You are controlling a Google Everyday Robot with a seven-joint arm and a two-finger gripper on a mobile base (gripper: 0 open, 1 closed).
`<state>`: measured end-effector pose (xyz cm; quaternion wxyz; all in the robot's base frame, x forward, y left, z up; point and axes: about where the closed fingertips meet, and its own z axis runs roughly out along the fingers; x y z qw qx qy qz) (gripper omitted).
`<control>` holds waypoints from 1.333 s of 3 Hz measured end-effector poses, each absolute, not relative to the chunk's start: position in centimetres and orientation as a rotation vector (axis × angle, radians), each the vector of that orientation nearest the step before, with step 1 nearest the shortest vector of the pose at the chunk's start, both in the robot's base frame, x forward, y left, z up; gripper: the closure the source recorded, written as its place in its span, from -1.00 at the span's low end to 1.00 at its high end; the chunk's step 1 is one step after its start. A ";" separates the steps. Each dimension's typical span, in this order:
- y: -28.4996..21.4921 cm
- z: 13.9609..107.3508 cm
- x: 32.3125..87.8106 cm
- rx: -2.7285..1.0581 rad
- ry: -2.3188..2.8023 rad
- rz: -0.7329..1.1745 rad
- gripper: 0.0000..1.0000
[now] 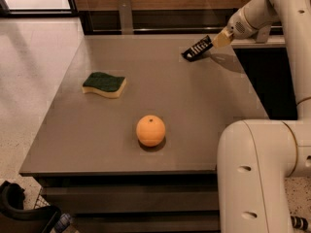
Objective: Move rxbar chocolate near orange
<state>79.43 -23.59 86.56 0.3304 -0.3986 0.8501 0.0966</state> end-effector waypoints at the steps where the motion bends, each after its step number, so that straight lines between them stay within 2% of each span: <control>1: -26.1 89.9 78.4 -1.019 2.222 0.147 1.00; 4: -30.4 97.5 74.5 -0.935 2.250 -0.055 1.00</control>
Offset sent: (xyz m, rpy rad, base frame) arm -0.0505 -0.0545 0.0829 -0.1431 -0.0701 -0.1060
